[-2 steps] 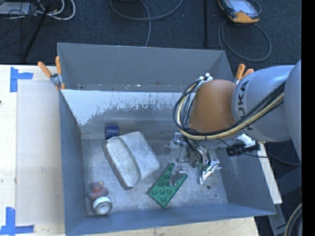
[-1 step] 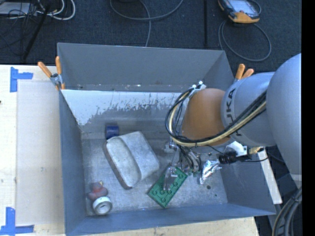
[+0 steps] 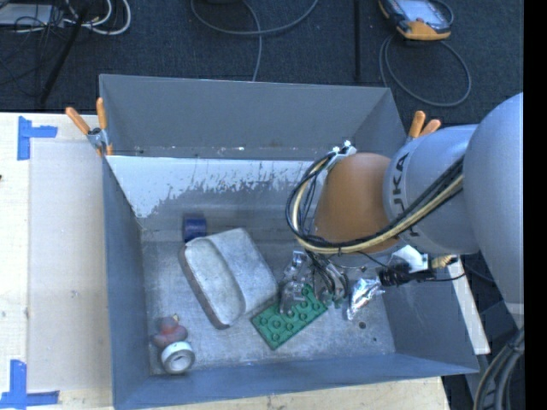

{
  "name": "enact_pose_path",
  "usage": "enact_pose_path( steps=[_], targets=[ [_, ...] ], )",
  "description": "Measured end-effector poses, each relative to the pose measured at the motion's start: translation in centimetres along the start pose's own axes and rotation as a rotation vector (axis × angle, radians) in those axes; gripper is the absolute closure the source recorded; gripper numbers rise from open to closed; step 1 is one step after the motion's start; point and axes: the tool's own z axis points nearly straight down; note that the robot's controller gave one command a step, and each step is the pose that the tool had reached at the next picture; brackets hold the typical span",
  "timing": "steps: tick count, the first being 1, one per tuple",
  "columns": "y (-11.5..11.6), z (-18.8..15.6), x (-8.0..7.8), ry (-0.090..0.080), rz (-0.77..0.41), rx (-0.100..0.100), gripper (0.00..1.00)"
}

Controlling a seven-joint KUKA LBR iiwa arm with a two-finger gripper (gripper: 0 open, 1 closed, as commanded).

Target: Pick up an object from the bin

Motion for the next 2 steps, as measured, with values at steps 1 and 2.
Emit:
enact_pose_path(
  steps=[1, 2],
  targets=[
    [2.8, -0.1, -0.8, -0.009, -0.31, 0.012, 1.0],
    [2.8, -9.6, -1.5, -0.017, -0.281, 0.002, 1.0]
  ],
)
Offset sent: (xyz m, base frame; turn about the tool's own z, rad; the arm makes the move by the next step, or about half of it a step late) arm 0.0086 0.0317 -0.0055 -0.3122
